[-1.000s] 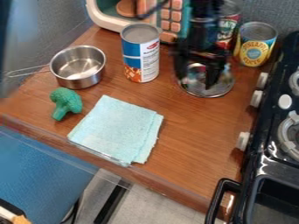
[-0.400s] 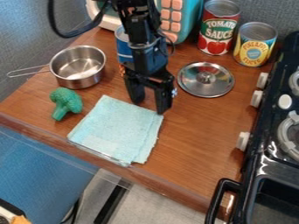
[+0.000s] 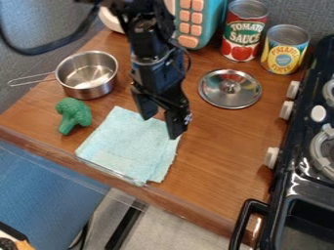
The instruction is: Move the cloth in the right side of the table
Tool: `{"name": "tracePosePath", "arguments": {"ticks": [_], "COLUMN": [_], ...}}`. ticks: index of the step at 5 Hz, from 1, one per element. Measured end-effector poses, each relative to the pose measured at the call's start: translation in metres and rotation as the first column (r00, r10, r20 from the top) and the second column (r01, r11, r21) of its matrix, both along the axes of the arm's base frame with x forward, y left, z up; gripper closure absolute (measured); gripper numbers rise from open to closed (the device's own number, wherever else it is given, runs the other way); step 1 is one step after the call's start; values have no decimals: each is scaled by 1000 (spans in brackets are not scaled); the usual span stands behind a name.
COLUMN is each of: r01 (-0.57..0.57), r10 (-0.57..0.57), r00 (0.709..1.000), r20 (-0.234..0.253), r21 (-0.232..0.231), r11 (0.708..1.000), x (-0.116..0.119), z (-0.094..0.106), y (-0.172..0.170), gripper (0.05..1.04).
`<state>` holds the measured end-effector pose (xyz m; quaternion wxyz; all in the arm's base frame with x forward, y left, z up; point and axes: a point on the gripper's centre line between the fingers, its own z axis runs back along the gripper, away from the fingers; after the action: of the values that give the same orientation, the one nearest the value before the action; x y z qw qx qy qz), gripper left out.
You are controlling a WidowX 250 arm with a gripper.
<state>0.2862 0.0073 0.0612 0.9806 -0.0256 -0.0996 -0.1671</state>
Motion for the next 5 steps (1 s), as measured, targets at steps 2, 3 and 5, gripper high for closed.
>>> {"name": "tracePosePath", "arguments": {"ticks": [2,3,5], "r01": [-41,-84,-158], "r10": [45,88,167], "r00": [998,996,983], "r20": [-39,-31,-72], "r21": [98,112,113], "r11": [994,990,981], "x": [-13,-17,-28], "z": [-4,2,-11], "y": [12,22,41], "gripper": [83,83,83]}}
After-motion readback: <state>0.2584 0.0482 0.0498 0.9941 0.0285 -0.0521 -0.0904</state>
